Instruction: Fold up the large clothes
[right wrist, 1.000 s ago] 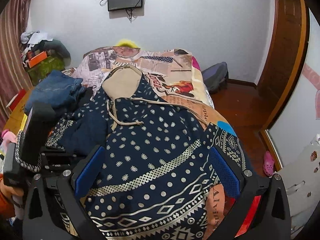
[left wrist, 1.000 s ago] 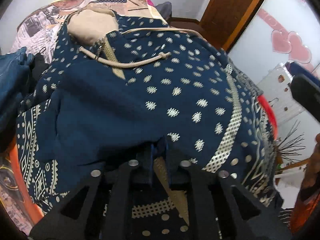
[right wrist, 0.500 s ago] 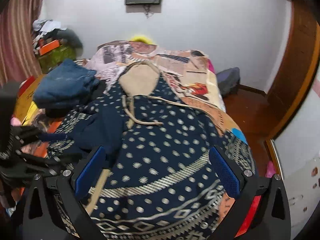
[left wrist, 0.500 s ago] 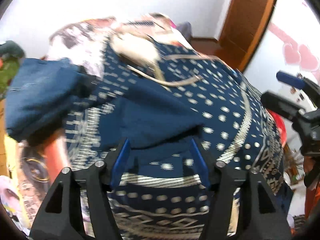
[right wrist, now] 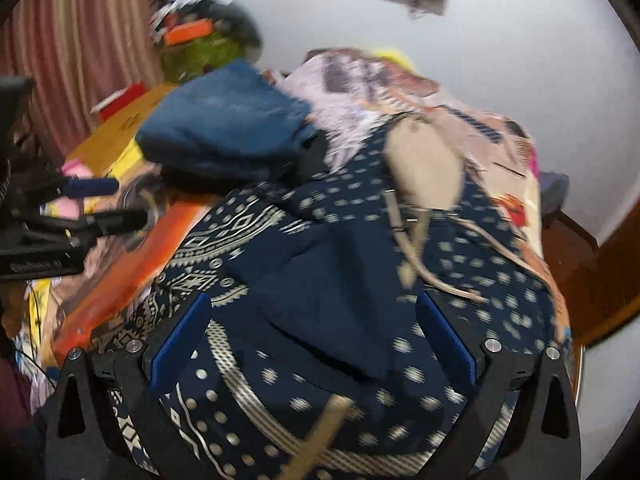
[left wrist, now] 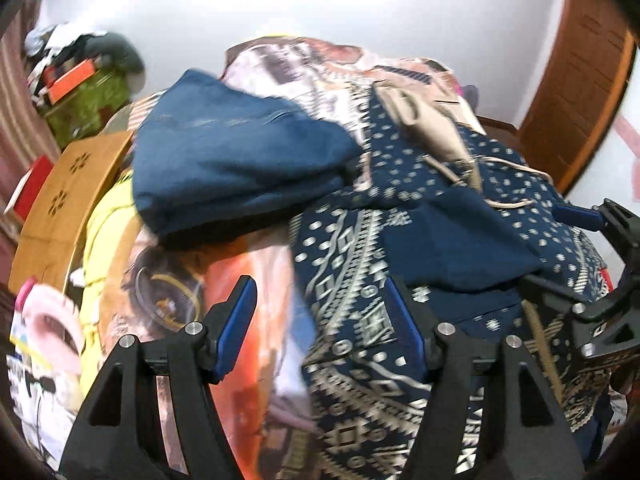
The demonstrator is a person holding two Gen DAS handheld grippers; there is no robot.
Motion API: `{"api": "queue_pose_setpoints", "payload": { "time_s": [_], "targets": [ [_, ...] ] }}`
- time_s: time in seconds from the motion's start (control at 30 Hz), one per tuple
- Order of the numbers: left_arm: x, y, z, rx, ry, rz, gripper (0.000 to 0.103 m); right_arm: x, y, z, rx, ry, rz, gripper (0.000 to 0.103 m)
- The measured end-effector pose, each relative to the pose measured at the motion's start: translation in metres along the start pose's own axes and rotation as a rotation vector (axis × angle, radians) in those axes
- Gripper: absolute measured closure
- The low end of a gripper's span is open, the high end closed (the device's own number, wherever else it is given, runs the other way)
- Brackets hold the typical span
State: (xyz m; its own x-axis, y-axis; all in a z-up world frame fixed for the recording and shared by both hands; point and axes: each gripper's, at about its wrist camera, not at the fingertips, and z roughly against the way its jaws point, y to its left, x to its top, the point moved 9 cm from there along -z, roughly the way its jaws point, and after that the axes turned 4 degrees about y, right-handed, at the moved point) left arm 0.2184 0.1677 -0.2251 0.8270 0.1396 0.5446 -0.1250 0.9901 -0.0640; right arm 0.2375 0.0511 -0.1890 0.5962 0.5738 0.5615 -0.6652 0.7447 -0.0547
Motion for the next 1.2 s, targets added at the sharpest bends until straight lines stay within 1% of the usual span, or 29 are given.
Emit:
{"api": "queue_pose_setpoints", "payload": {
  "time_s": [0.07,0.1,0.17,0.23,0.3,0.43,0.5,0.57,0.6,0.63,0.67,0.7,0.73,0.77,0.87,0.93,1.03,1.2],
  "targets": [
    [-0.007,0.009,-0.005,0.001,0.011,0.022,0.038,0.001,0.011,-0.017,0.007,0.031,0.039,0.006],
    [-0.011,0.011,-0.009,-0.007,0.023,0.034,0.038,0.0,0.016,-0.023,0.012,0.05,0.054,0.015],
    [-0.019,0.013,-0.019,-0.017,0.047,0.046,0.038,-0.003,0.028,-0.041,0.032,0.101,0.095,0.029],
    [-0.026,0.013,-0.029,-0.012,0.071,0.047,0.038,-0.005,0.033,-0.057,0.029,0.139,0.115,0.03],
    [-0.033,0.011,-0.041,-0.008,0.095,0.04,0.038,-0.005,0.033,-0.068,0.014,0.158,0.113,0.03],
    [-0.04,0.009,-0.053,-0.015,0.115,0.042,0.038,-0.01,0.03,-0.09,0.001,0.216,0.114,0.03],
    [-0.04,0.008,-0.055,-0.019,0.118,0.044,0.038,-0.012,0.028,-0.098,0.019,0.234,0.09,0.03],
    [-0.038,0.007,-0.056,-0.015,0.115,0.042,0.038,-0.011,0.023,-0.1,0.046,0.23,0.046,0.03],
    [-0.037,0.007,-0.055,-0.012,0.113,0.041,0.038,-0.009,0.021,-0.1,0.053,0.228,0.031,0.038],
    [-0.037,0.006,-0.055,-0.011,0.111,0.041,0.038,-0.008,0.016,-0.099,0.048,0.22,0.017,0.045],
    [-0.036,0.005,-0.055,-0.011,0.109,0.041,0.038,-0.007,0.014,-0.098,0.045,0.214,0.009,0.061],
    [-0.035,0.005,-0.055,-0.009,0.107,0.04,0.038,-0.006,0.011,-0.096,0.058,0.211,-0.005,0.074],
    [-0.034,0.005,-0.054,-0.007,0.105,0.04,0.038,-0.005,0.007,-0.093,0.072,0.209,-0.027,0.081],
    [-0.033,0.005,-0.054,-0.005,0.103,0.04,0.038,-0.003,0.004,-0.091,0.073,0.205,-0.046,0.092],
    [-0.031,0.004,-0.053,0.002,0.1,0.042,0.038,0.001,-0.011,-0.081,0.113,0.176,-0.145,0.092],
    [-0.031,0.003,-0.055,0.004,0.104,0.044,0.038,0.006,-0.027,-0.066,0.109,0.131,-0.205,0.093],
    [-0.032,-0.001,-0.06,0.013,0.117,0.039,0.038,0.011,-0.046,-0.038,0.112,0.064,-0.258,0.093],
    [-0.038,-0.007,-0.075,0.034,0.151,0.018,0.038,0.019,-0.091,0.027,0.052,-0.101,-0.323,0.093]
  ]
}}
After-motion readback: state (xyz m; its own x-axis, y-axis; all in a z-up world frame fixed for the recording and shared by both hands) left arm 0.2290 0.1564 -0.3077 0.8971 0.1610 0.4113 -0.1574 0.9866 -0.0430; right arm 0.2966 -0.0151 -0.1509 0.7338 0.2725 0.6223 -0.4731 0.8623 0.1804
